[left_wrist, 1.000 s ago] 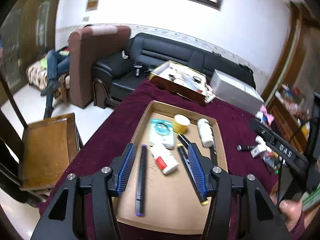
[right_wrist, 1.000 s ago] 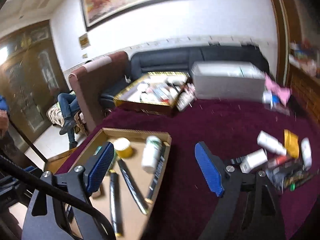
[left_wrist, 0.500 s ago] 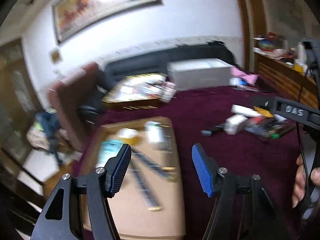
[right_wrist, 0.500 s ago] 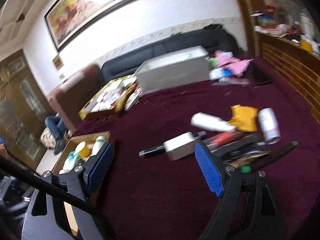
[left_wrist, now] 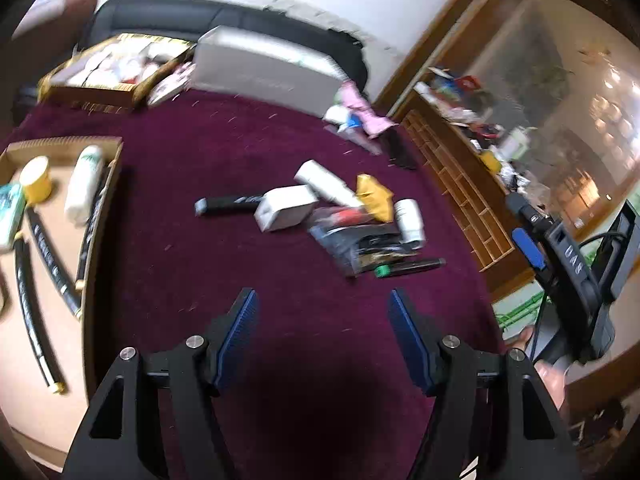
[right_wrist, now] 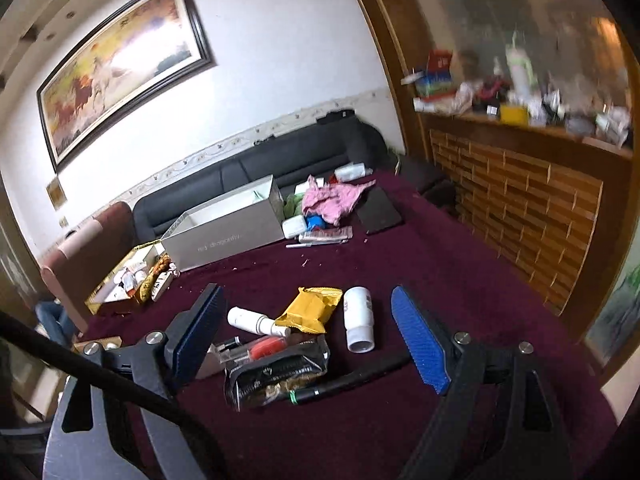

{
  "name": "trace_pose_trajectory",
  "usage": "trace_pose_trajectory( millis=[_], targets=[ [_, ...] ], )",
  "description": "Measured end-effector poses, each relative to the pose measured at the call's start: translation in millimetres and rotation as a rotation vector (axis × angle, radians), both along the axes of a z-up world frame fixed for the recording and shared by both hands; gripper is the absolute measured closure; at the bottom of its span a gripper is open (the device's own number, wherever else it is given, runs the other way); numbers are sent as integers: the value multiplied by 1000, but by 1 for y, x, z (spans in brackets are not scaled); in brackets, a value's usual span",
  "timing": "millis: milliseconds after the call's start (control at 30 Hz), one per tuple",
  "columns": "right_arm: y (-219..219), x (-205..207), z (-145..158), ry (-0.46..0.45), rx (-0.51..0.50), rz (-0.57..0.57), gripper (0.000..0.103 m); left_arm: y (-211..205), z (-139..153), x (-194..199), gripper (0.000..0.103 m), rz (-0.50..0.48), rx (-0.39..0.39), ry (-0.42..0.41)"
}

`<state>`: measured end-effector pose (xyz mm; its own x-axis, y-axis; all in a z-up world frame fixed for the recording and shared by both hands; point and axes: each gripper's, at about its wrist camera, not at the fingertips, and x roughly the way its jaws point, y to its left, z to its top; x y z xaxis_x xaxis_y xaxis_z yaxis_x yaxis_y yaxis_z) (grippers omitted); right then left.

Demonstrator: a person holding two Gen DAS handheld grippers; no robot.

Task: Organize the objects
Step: 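Move both grippers back to the remaining items on the table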

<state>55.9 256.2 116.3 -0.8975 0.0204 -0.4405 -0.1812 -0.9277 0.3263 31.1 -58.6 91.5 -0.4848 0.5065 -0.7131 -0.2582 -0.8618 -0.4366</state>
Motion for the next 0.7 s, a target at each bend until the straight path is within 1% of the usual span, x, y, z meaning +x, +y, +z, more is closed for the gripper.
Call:
trace_pose_trajectory(
  millis=[33, 133, 200, 233, 300, 367, 433, 500, 533, 600, 633, 667, 700],
  targets=[
    [1, -6, -3, -9, -16, 6, 18, -4, -4, -2, 42, 20, -16, -14],
    [6, -30, -14, -49, -86, 52, 18, -20, -18, -12, 42, 64, -3, -67],
    [2, -49, -28, -88, -119, 92, 18, -22, -24, -15, 42, 81, -45, -56],
    [-1, -57, -36, -112, -126, 112, 18, -19, -25, -18, 42, 77, -92, -33],
    [-3, -63, -48, -152, -131, 133, 18, -9, -26, -25, 42, 40, -211, 26],
    [1, -65, -58, -174, -141, 136, 18, 1, -30, -37, 42, 3, -275, 43],
    [7, -62, -60, -174, -143, 113, 18, 10, -33, -51, 42, -24, -282, 51],
    [15, -60, -62, -174, -143, 81, 18, 25, -35, -71, 42, -55, -264, 74],
    [18, -57, -63, -175, -147, 68, 18, 34, -36, -81, 42, -67, -268, 87],
    [22, -57, -66, -182, -146, 55, 18, 54, -40, -100, 42, -96, -301, 124],
    [23, -60, -66, -185, -145, 56, 18, 63, -43, -109, 42, -113, -332, 140],
    [23, -61, -67, -188, -142, 56, 18, 73, -50, -119, 42, -136, -366, 136],
    [22, -60, -67, -190, -134, 55, 18, 78, -56, -125, 42, -175, -352, 96]
  ],
)
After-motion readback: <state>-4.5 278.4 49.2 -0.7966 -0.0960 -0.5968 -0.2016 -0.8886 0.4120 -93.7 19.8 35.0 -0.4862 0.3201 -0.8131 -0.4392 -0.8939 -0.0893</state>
